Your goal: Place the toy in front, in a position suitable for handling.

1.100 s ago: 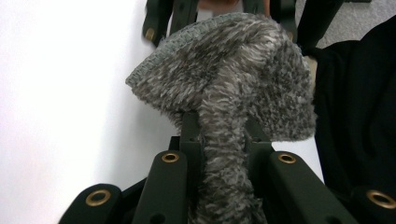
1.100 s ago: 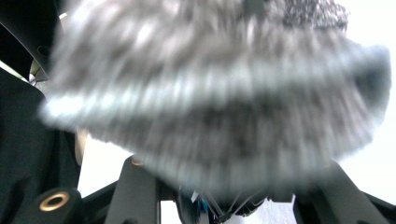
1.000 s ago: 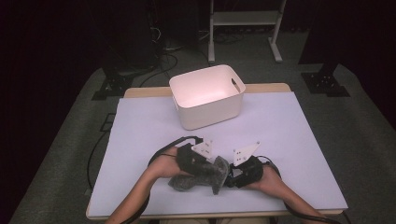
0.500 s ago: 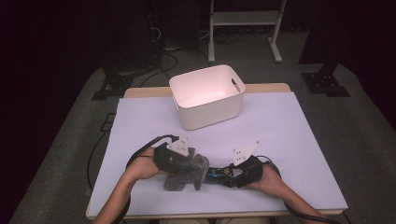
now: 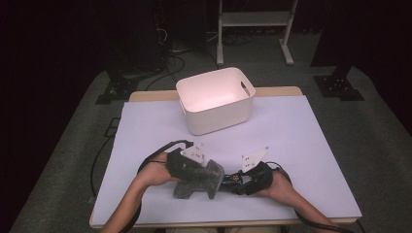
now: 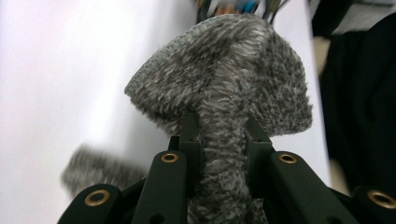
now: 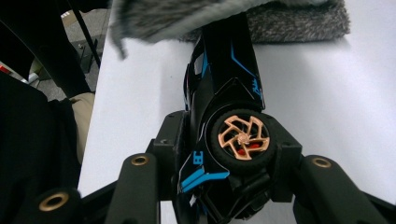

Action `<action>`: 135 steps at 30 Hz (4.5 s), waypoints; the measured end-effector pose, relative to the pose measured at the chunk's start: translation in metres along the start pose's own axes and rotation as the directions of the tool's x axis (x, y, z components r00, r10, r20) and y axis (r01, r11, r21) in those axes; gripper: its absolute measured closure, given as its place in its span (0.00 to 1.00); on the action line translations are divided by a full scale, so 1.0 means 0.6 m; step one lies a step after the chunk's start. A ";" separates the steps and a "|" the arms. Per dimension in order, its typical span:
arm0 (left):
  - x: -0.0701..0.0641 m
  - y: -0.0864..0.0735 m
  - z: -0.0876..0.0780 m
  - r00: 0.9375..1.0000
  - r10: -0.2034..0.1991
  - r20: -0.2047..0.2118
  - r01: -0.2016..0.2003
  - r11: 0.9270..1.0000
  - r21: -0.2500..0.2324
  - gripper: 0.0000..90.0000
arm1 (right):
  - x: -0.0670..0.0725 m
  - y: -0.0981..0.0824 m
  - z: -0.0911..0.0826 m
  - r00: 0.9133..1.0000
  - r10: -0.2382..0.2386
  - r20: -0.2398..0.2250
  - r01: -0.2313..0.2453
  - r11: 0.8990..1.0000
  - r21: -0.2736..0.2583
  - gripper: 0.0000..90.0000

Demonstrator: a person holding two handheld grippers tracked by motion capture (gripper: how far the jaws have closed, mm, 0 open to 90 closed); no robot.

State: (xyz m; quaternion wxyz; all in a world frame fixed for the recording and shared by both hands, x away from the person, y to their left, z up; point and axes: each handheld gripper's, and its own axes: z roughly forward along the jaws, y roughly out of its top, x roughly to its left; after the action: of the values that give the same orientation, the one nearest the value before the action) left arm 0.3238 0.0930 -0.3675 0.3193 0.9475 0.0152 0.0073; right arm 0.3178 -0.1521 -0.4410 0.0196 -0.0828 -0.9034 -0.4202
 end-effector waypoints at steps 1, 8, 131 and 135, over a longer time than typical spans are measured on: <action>0.000 0.010 0.008 1.000 0.021 0.002 -0.021 1.000 0.016 0.83 | 0.000 0.000 0.000 1.000 0.000 0.001 0.000 1.000 0.000 0.62; 0.009 0.071 0.068 0.993 0.073 0.096 -0.073 0.997 -0.005 0.82 | 0.003 0.000 0.000 1.000 0.001 0.010 -0.001 1.000 0.000 0.62; 0.016 -0.037 0.034 0.994 -0.096 0.061 0.096 0.995 0.006 0.80 | 0.017 0.020 0.007 0.984 -0.037 0.176 0.021 0.996 0.090 0.28; 0.011 -0.037 0.039 0.994 -0.086 0.065 0.085 0.996 0.019 0.80 | 0.031 0.020 0.010 0.974 -0.091 0.208 0.068 0.991 0.116 0.28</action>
State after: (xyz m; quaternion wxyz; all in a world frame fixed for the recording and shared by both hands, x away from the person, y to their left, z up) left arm 0.3306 0.0969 -0.3996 0.3119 0.9483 0.0453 -0.0375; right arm 0.3016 -0.1373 -0.4336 -0.0894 -0.0898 -0.9244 -0.3597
